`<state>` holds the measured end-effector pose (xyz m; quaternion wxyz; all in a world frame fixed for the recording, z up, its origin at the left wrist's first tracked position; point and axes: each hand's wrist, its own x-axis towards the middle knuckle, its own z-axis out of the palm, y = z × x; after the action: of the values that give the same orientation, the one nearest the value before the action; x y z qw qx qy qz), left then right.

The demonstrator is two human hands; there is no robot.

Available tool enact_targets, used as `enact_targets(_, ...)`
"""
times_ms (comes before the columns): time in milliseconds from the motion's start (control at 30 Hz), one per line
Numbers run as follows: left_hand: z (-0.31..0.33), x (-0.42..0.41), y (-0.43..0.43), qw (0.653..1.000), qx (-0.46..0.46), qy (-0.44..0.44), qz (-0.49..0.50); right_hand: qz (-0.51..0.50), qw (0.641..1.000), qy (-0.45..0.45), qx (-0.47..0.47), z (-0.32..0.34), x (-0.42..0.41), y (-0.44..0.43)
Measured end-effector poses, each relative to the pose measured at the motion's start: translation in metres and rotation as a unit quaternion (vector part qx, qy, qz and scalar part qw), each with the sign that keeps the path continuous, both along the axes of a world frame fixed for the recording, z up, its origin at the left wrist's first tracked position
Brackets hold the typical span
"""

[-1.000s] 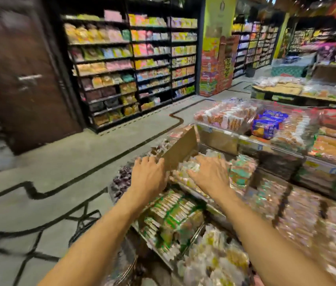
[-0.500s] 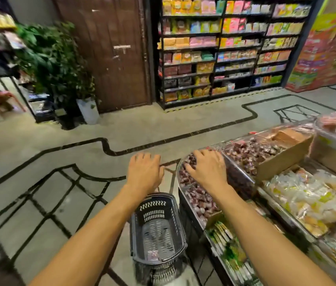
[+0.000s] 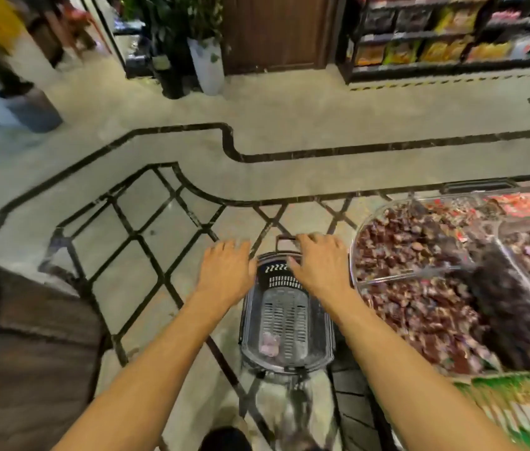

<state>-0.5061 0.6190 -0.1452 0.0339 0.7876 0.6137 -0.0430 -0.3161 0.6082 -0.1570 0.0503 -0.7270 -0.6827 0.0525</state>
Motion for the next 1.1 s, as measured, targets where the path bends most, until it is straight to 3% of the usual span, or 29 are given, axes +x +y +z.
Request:
enact_targets(433, -0.275, -0.040, 0.059, 0.986, -0.158, 0.050, -0.004, -0.046, 0.973, 0.041, -0.221, -0.273, -0.039, 0.035)
enact_targets(667, -0.463, -0.068, 0.053, 0.975, -0.216, 0.007, 0.045, -0.119, 0.941, 0.084, -0.307, -0.459, -0.052, 0.022)
enact_targets(867, -0.589, -0.049, 0.034, 0.940, -0.252, -0.142, 0.181, -0.171, 0.909, 0.098, -0.366, -0.606, -0.056, 0.023)
enact_targets(1000, -0.640, -0.033, 0.031, 0.914, -0.201, -0.231, 0.265, -0.262, 0.865, 0.200, -0.379, -0.696, -0.057, 0.015)
enact_targets(1100, -0.653, -0.034, 0.026, 0.904, -0.169, -0.286, 0.271, -0.381, 0.790, 0.298, -0.376, -0.754, -0.056, 0.013)
